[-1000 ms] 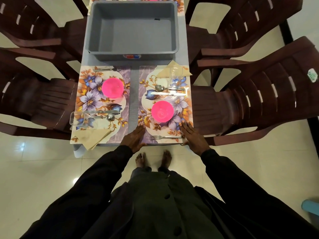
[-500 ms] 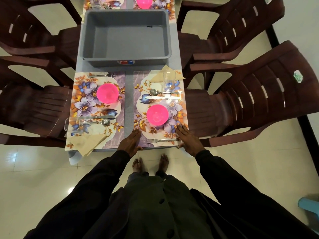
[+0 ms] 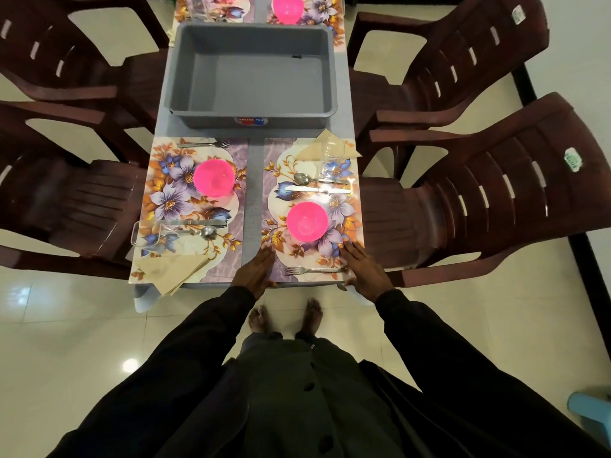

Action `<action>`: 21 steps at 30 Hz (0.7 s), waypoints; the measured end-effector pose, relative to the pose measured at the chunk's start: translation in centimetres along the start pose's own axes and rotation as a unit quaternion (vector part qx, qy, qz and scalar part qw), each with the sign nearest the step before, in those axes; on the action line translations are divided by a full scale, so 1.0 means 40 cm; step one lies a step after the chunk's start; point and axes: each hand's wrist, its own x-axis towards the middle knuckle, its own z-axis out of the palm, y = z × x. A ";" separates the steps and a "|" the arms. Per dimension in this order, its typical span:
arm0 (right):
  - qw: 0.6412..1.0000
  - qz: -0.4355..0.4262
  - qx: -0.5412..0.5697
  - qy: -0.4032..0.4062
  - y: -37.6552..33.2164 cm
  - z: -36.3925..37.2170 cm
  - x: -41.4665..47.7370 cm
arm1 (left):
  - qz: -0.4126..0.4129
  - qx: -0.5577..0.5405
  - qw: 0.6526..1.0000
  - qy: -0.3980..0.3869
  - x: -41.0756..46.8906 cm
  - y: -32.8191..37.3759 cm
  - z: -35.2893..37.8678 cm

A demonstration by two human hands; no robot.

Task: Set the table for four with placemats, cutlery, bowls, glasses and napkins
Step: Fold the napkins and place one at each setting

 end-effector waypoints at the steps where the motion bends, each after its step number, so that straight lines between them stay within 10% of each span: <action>1: 1.000 0.003 0.007 0.001 -0.001 0.000 -0.001 | -0.002 0.000 1.000 0.003 -0.001 0.002 -0.001; 21: 0.996 -0.017 0.003 0.092 -0.112 0.093 0.077 | -0.043 -0.070 0.994 0.065 -0.051 0.015 -0.027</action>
